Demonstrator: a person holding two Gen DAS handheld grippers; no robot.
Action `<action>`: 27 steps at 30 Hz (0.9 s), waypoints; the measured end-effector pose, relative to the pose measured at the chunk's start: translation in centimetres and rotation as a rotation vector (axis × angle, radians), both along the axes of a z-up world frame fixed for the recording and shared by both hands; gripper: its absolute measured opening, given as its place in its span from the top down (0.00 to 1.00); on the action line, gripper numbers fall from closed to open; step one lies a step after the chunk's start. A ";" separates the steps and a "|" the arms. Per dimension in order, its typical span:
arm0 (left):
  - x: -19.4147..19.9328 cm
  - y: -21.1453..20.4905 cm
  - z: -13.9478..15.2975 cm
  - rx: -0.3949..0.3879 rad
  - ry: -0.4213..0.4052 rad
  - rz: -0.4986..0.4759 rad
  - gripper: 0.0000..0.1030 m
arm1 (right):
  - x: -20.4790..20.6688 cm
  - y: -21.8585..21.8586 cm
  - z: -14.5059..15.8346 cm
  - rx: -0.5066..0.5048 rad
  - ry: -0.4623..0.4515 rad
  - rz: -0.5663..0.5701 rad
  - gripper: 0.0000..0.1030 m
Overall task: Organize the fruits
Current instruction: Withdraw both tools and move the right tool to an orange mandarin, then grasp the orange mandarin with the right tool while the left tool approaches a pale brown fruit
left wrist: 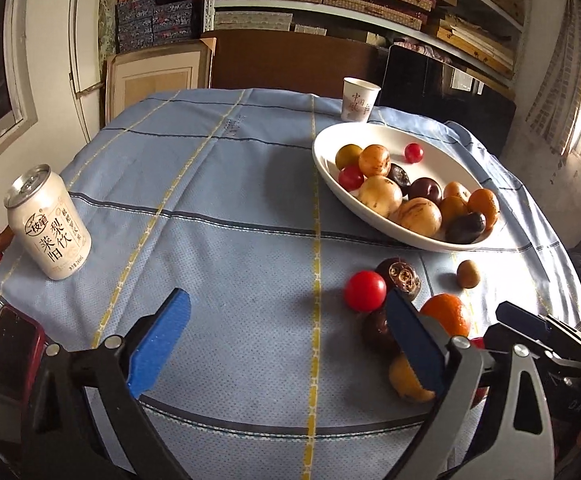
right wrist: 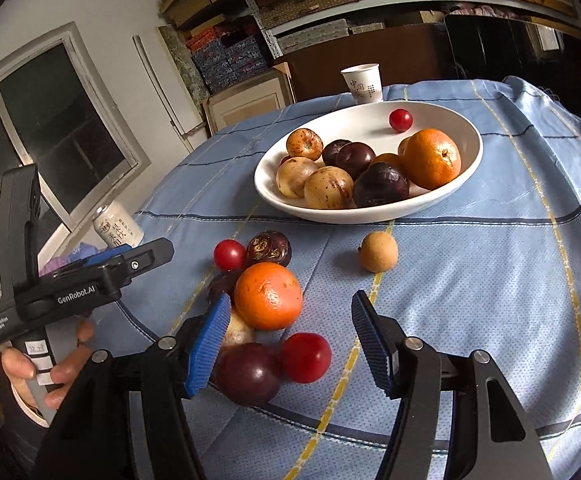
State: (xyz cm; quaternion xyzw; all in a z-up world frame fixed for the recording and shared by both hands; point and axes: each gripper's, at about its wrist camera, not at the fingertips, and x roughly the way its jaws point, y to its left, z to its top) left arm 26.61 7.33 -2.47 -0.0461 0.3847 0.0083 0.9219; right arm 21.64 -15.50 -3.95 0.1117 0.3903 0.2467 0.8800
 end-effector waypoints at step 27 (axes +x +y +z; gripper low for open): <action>-0.3 0.5 1.1 -0.042 0.000 -0.003 0.07 | 3.4 1.9 -2.6 0.117 0.170 0.073 0.55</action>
